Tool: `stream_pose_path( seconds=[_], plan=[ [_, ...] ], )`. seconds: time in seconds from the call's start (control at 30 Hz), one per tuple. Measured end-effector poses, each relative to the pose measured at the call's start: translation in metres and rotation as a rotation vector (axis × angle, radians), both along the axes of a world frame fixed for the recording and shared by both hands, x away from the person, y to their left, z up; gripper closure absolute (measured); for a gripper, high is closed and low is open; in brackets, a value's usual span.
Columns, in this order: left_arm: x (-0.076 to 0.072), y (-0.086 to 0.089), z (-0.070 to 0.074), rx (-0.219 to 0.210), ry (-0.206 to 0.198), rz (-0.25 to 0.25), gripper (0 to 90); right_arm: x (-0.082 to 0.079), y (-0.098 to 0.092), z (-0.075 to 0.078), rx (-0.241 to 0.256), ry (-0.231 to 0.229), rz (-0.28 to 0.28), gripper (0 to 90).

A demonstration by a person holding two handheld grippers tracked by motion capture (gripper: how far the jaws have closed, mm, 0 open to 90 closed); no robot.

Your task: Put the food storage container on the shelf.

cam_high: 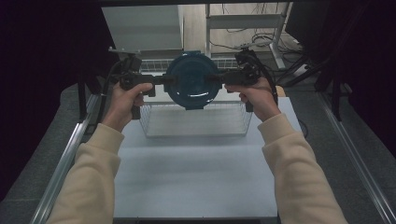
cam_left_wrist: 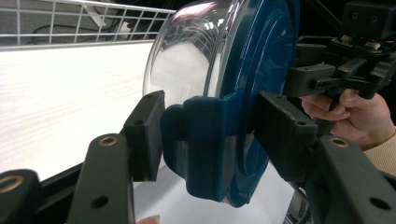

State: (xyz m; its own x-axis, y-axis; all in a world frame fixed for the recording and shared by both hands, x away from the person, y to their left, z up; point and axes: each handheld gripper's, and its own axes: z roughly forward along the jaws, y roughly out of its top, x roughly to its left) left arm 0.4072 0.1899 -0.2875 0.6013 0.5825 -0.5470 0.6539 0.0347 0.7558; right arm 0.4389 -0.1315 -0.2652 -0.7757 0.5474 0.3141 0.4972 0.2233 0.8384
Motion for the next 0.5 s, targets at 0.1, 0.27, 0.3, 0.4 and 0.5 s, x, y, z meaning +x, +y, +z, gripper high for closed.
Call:
stream_pose_path(
  seconds=[0.1,0.27,0.3,0.4,0.5],
  plan=[
    [0.007,0.000,-0.003,-0.002,0.012,0.000,44.4,0.007,0.000,-0.002,0.002,0.007,-0.003,37.1],
    [0.022,-0.002,-0.012,-0.002,0.044,0.009,43.5,0.020,0.000,-0.010,-0.005,0.040,-0.017,37.0],
    [0.026,-0.002,-0.015,0.003,0.054,0.013,43.1,0.023,0.001,-0.012,-0.009,0.049,-0.018,36.9],
    [0.035,-0.004,-0.022,0.009,0.080,0.019,42.2,0.033,0.002,-0.020,-0.021,0.085,-0.031,36.5],
    [0.043,-0.003,-0.025,-0.026,0.104,0.028,42.4,0.040,0.000,-0.025,0.010,0.098,-0.046,36.5]
  ],
)
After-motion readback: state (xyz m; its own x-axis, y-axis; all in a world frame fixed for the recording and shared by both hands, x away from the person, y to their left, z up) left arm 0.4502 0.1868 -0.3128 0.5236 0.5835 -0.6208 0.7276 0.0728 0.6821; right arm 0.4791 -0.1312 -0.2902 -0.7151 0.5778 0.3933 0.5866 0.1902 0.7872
